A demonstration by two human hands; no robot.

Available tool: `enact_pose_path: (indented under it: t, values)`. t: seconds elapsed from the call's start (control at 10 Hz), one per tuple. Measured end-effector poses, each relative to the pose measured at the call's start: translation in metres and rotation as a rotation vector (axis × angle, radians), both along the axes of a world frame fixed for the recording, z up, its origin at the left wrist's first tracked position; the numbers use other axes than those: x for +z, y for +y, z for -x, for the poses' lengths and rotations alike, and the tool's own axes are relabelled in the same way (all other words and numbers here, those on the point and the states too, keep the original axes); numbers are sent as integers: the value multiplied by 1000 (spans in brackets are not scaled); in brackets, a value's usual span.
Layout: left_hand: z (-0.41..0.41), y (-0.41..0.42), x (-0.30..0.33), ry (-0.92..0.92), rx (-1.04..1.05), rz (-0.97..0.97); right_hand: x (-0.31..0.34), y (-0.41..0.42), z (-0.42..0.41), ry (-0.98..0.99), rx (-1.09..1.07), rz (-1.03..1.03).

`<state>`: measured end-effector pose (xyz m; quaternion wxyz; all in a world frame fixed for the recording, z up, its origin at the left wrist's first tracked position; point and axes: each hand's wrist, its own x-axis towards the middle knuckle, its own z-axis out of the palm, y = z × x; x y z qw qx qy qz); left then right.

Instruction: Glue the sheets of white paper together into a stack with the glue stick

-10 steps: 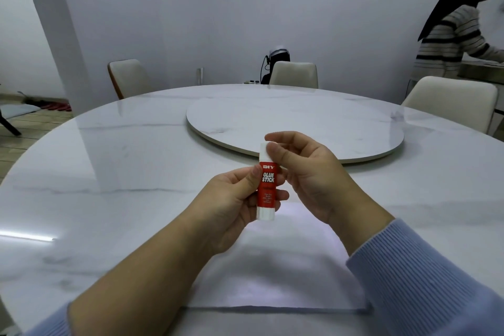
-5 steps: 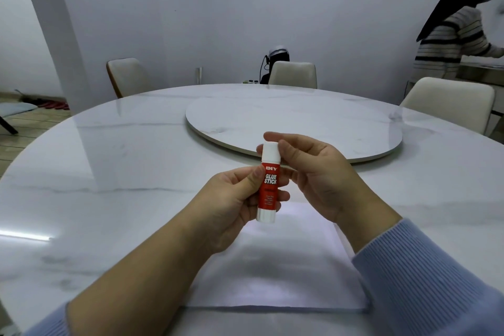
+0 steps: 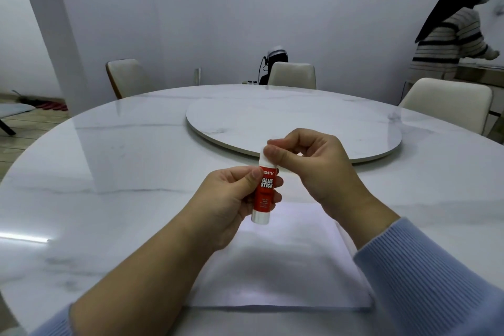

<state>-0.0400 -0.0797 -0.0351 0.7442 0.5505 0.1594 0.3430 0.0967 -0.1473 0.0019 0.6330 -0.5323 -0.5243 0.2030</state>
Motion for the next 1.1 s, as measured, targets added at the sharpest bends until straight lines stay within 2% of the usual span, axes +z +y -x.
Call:
enact_pose_path:
  t: [0.2,0.3,0.4,0.5,0.7,1.1]
  values:
    - [2,8,1,-10,38,-45,2,4,8,-163,-63,-55]
    - [-2,10,5,33,107,-166,-1,9,13,-293,-96,-106]
    - [-9,11,2,246,343,-424,-13,15,12,-344,-150,-134]
    - [-12,9,-2,365,446,-515,-23,22,5,-338,-215,-91]
    - [-16,11,-9,424,394,-493,-34,34,-9,-248,-232,3]
    - [-15,15,-13,447,430,-456,-38,33,-10,-222,-200,33]
